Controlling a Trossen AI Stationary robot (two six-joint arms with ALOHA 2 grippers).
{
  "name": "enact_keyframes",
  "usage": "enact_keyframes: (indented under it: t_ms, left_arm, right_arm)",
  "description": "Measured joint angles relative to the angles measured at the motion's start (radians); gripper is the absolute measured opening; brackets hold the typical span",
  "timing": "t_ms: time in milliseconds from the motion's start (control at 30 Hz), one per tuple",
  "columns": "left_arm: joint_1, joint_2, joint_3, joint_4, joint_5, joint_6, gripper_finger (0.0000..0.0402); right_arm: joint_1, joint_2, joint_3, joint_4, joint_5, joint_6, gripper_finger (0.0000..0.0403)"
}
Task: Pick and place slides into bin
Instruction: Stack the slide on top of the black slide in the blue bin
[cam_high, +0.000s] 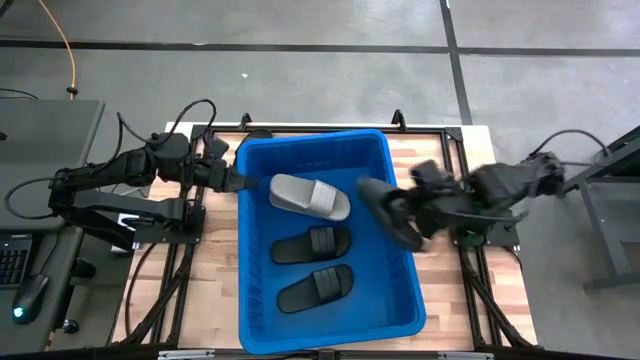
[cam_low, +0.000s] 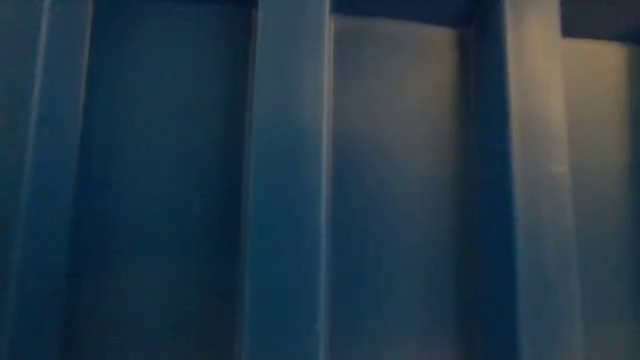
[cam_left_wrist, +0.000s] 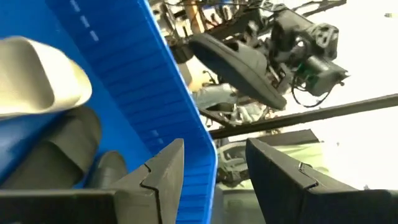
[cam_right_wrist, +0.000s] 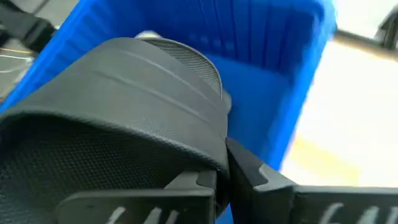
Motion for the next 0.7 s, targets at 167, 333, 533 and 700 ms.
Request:
enact_keyframes:
  t_ms: [167, 333, 533, 700]
  left_arm:
    - [0.0, 0.026, 0.0, -0.01, 0.054, 0.009, 0.0161]
    - [0.0, 0.04, 0.0, -0.041, 0.033, 0.007, 0.0161]
    - [0.0, 0.05, -0.001, -0.085, 0.057, -0.015, 0.0201]
    - [0.0, 0.053, -0.001, -0.055, 0.035, -0.045, 0.0281]
  right_arm:
    - [-0.164, 0.181, 0.152, 0.043, 0.025, -0.298, 0.0]
    - [-0.254, 0.36, 0.323, 0.044, 0.096, -0.533, 0.0]
    - [-0.313, 0.513, 0.495, 0.045, 0.174, -0.692, 0.0]
    - [-0.36, 0.593, 0.601, 0.091, 0.247, -0.721, 0.0]
